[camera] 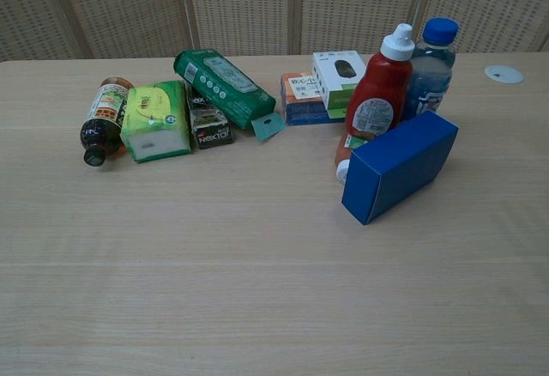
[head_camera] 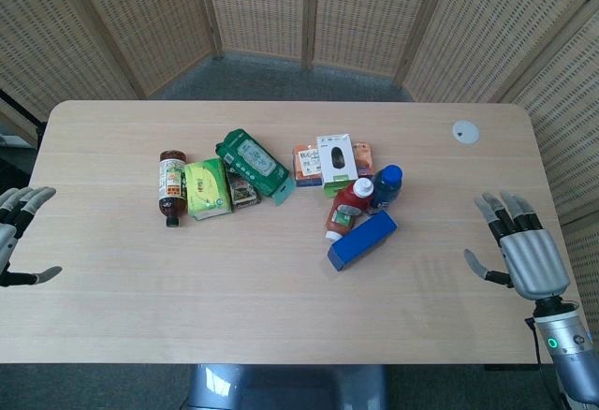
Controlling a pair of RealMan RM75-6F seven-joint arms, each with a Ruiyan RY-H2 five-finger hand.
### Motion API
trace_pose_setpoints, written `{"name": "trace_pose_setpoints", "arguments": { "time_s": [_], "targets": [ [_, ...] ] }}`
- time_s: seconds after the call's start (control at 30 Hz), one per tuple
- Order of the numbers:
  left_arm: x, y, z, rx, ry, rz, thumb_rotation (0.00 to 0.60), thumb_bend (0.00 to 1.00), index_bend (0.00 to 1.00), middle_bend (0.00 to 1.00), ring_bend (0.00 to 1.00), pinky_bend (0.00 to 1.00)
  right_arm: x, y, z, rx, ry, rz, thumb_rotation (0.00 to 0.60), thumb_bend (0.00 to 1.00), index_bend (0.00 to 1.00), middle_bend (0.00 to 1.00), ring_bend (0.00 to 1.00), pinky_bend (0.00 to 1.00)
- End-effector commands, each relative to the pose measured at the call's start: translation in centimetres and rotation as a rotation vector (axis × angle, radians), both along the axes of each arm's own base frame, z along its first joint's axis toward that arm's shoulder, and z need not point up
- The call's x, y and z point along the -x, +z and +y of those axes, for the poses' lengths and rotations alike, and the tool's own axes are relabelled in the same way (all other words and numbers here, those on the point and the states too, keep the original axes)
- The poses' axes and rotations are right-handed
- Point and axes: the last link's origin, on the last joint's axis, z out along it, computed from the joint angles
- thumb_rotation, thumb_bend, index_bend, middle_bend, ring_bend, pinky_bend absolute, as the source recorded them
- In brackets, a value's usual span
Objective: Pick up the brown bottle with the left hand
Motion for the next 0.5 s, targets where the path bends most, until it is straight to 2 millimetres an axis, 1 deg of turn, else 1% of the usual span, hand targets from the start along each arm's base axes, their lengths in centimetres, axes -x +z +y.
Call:
{"name": "trace_pose_setpoints", "arguments": {
  "time_s": [0.03,0.2,0.37,0.43,0.5],
  "targets": [
    [0.1,-0.2,0.1,0.007,0.002,0.000,0.600,0.03,0.04,0.00,0.00,0.00,-0.1,-0.1,0.0,-0.003,0.001,-0.002,0.023,0.39,0.00,0.00,0.00,0.00],
    [0.3,-0.8,0.1,0.029,0.013,0.003,0.600,0.03,0.04,0.00,0.00,0.00,-0.2,-0.3,0.1,-0.015,0.004,-0.007,0.024,0.39,0.00,0.00,0.00,0.00],
    [0.1,-0.8,0.5,0.056,0.021,0.023,0.600,0.03,0.05,0.01,0.00,0.00,0.0,0.0,0.4,0.000,0.002,-0.021,0.023,0.39,0.00,0.00,0.00,0.00],
    [-0.2,-0.8,0.9,0.089,0.031,0.042,0.600,0.03,0.09,0.04,0.00,0.00,0.1,0.1,0.5,0.004,-0.001,-0.023,0.022,0.39,0.00,0.00,0.00,0.00],
    [-0.5,-0.9,1.4,0.124,0.044,0.061,0.600,0.03,0.13,0.09,0.00,0.00,0.2,0.1,0.7,0.005,-0.003,-0.024,0.023,0.39,0.00,0.00,0.00,0.00]
  ]
}}
